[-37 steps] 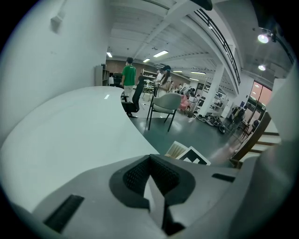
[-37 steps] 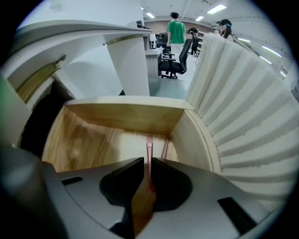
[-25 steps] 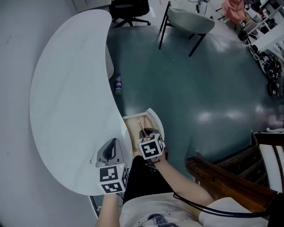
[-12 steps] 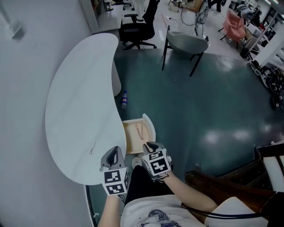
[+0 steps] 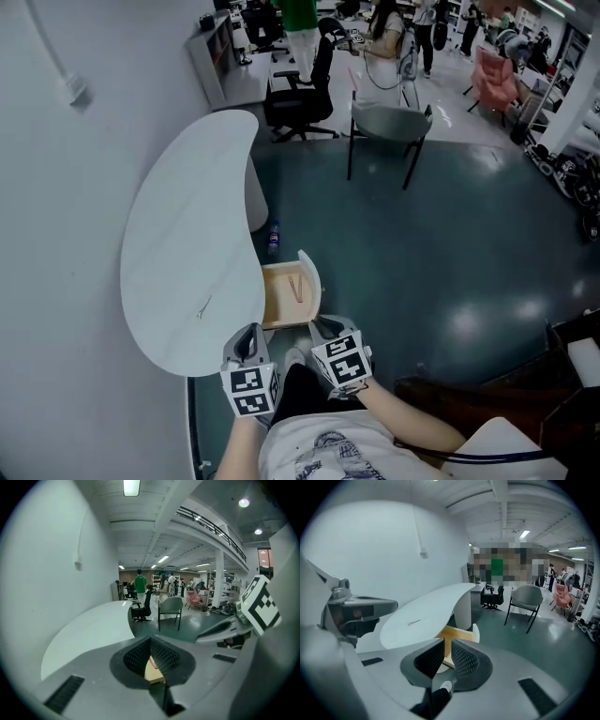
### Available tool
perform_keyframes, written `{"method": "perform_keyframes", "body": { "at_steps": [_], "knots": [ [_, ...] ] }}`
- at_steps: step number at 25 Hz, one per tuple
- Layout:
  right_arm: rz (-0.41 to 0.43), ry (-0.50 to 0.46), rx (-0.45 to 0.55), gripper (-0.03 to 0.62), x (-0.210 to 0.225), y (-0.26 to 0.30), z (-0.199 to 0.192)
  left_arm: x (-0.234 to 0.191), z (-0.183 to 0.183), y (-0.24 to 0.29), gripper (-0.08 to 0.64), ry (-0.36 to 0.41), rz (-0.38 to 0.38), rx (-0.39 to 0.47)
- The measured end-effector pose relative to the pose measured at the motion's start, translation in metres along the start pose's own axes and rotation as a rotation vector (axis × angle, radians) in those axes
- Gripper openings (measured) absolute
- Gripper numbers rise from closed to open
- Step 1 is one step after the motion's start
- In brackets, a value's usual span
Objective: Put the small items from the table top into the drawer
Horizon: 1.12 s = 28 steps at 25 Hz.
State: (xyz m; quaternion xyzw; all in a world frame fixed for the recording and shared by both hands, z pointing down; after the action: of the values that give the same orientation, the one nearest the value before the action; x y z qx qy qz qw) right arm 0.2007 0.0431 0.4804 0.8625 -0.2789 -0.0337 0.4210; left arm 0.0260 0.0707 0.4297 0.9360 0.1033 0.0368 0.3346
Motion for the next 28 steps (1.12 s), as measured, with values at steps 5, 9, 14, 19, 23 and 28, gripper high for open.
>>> {"method": "perform_keyframes", "body": {
  "at_steps": [5,9,14,19,23,28],
  "knots": [
    [0.002,-0.014,0.065,0.06,-0.005,-0.044,0.002,0.019,0.0,-0.033,0.025,0.018,0.006,0.034],
    [0.023,-0.017,0.108,0.06,-0.013,-0.067,0.005,0.026,0.003,-0.055,0.025,0.033,0.024,0.055],
    [0.07,-0.034,0.153,0.06,-0.033,-0.084,0.018,0.023,0.006,-0.085,0.025,0.028,0.051,0.092],
    [0.116,-0.089,0.205,0.06,-0.061,-0.096,0.037,0.004,0.008,-0.111,0.025,0.009,0.085,0.133],
    [0.13,-0.119,0.237,0.06,-0.086,-0.101,0.053,-0.022,0.009,-0.125,0.025,-0.011,0.106,0.159],
    [0.138,-0.15,0.261,0.06,-0.13,-0.093,0.07,-0.064,0.003,-0.143,0.025,-0.01,0.112,0.182]
  ]
}}
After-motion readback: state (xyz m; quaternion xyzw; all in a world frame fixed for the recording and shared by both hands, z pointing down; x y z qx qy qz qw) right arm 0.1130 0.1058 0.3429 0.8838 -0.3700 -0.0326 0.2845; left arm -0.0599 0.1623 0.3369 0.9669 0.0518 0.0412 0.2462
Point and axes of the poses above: the fingertips, and each gripper's own axes: y forward along the fingers, x to its right, z out of its top, the point moved 8 cm from there along -y, backward along the fingers, and after that the axes turned 8 degrees about -x, right-handed, at the moved point
